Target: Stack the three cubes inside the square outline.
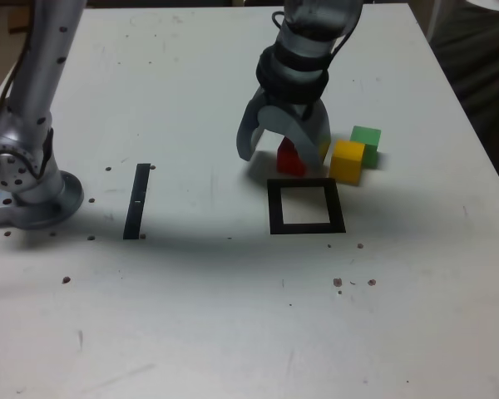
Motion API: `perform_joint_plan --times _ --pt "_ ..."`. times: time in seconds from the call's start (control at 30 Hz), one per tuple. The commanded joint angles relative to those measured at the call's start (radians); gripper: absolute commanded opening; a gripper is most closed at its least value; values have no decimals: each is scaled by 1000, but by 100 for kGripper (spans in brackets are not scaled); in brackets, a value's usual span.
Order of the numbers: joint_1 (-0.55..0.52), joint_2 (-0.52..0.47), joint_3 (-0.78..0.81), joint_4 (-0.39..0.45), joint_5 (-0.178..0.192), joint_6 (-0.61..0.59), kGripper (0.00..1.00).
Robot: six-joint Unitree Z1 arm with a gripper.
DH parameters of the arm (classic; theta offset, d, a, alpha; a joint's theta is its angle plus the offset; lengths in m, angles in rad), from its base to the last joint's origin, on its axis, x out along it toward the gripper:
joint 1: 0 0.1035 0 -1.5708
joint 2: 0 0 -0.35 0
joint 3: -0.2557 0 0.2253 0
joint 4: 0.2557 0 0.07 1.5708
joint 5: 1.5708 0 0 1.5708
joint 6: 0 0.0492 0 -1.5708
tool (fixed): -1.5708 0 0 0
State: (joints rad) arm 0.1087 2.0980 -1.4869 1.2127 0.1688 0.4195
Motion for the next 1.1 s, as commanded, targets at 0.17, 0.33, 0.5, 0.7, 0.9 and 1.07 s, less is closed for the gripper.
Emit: perform_joint_plan --times 0.17,0.33,0.5,0.7,0.9,1.07 --pt "3 32 -25 -13 2 2 64" --pt "3 41 -34 -23 8 2 45" --pt "3 41 -35 -25 11 2 38" --pt "3 38 -35 -24 11 2 38" --pt "-6 32 -39 -20 9 -1 38" --pt "-24 11 -42 -11 6 -33 38"
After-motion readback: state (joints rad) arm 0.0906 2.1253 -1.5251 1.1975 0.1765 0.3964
